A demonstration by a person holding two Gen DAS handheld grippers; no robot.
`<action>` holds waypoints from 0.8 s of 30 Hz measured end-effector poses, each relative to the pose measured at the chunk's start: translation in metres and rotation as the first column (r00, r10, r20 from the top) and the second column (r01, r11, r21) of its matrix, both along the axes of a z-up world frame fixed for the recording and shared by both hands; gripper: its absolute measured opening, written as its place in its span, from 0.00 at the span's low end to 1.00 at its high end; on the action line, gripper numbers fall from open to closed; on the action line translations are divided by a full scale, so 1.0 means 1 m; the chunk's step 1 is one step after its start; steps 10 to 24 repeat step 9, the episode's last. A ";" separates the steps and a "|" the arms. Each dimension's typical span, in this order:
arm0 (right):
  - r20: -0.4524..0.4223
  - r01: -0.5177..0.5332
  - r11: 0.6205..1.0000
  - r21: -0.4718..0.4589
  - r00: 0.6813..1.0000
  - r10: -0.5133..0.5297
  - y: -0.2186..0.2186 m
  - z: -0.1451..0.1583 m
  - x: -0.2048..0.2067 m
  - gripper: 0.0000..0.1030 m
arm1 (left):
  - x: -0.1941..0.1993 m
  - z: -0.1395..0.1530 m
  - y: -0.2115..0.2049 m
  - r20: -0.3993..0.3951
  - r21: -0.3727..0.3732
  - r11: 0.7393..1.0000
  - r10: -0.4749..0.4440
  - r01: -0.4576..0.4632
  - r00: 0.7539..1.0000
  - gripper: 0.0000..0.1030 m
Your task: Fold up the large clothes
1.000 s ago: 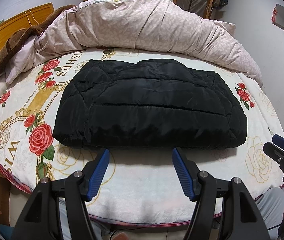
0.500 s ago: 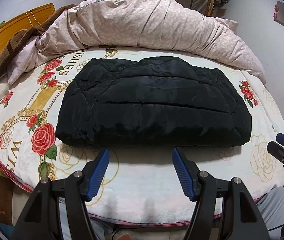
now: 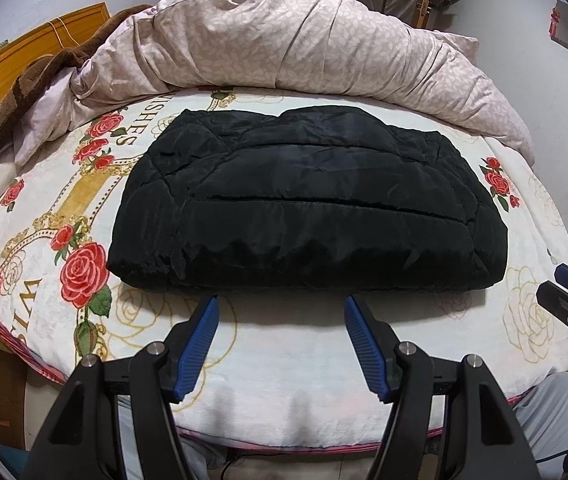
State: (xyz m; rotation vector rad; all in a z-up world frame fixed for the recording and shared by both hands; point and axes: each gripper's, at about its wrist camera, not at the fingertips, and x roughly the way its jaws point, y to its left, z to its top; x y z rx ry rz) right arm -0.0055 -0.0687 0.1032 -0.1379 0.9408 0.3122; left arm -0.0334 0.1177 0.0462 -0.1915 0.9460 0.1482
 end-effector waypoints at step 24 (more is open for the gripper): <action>0.000 0.000 1.000 0.000 1.000 0.000 0.000 0.000 0.000 0.60 | 0.002 -0.002 0.001 0.003 -0.003 1.000 -0.001 0.001 1.000 0.65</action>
